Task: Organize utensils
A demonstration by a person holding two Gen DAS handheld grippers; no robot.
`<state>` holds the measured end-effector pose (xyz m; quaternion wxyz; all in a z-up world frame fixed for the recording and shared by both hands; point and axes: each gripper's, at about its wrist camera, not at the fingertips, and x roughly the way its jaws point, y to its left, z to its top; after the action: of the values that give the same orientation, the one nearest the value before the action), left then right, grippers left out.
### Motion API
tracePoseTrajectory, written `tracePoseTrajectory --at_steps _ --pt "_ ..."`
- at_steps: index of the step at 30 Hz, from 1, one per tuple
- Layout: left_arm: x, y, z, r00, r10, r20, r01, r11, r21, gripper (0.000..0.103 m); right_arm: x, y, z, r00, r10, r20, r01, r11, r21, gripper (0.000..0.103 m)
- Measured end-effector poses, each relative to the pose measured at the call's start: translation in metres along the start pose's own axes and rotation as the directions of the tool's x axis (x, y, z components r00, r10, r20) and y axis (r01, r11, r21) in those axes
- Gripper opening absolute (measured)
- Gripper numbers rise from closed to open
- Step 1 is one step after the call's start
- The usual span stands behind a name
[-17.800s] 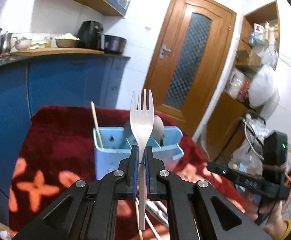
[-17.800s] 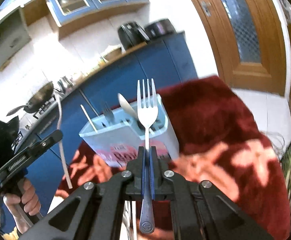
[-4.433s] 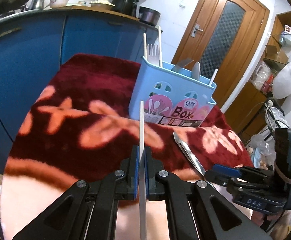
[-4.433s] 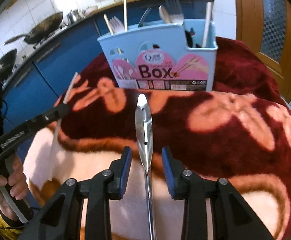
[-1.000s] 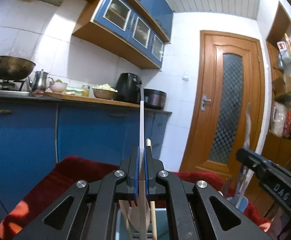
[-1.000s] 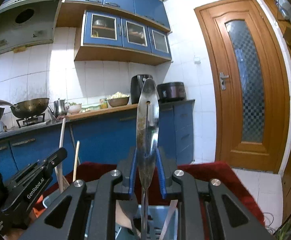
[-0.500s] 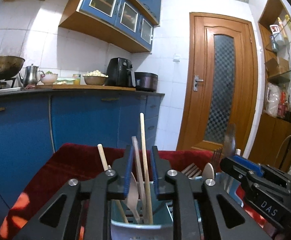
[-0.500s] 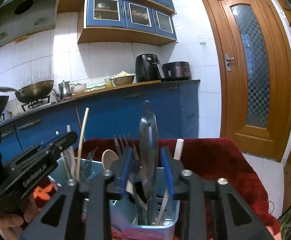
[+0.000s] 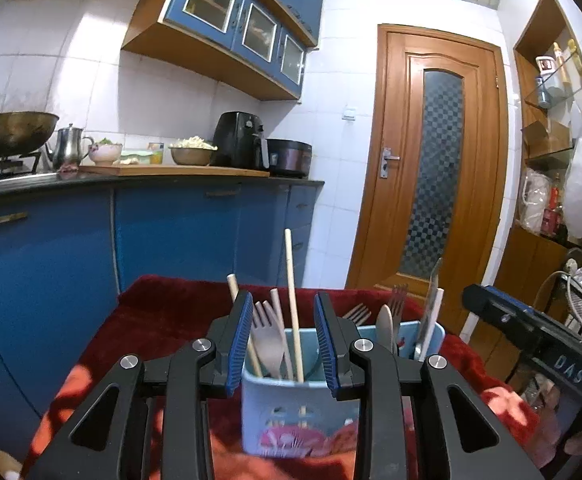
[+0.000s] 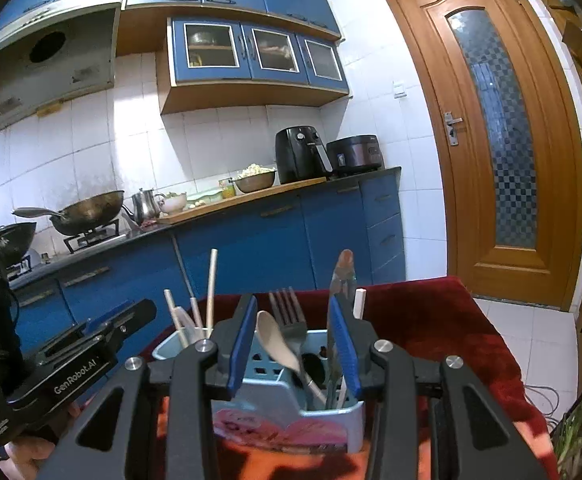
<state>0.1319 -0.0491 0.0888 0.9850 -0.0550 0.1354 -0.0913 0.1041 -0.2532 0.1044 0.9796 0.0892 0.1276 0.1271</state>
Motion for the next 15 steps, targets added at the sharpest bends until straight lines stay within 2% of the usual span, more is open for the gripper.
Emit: tracePoseTrajectory --at_steps 8,15 --pt "-0.042 0.009 -0.002 0.999 0.01 -0.042 -0.011 1.0 -0.011 0.032 -0.044 0.021 -0.002 1.0 0.017 0.01 -0.017 1.0 -0.005 0.041" --pt "-0.078 0.018 -0.013 0.997 0.008 -0.08 -0.012 0.999 -0.046 0.033 -0.075 0.033 -0.023 0.999 0.024 -0.033 -0.023 1.0 0.018 0.042"
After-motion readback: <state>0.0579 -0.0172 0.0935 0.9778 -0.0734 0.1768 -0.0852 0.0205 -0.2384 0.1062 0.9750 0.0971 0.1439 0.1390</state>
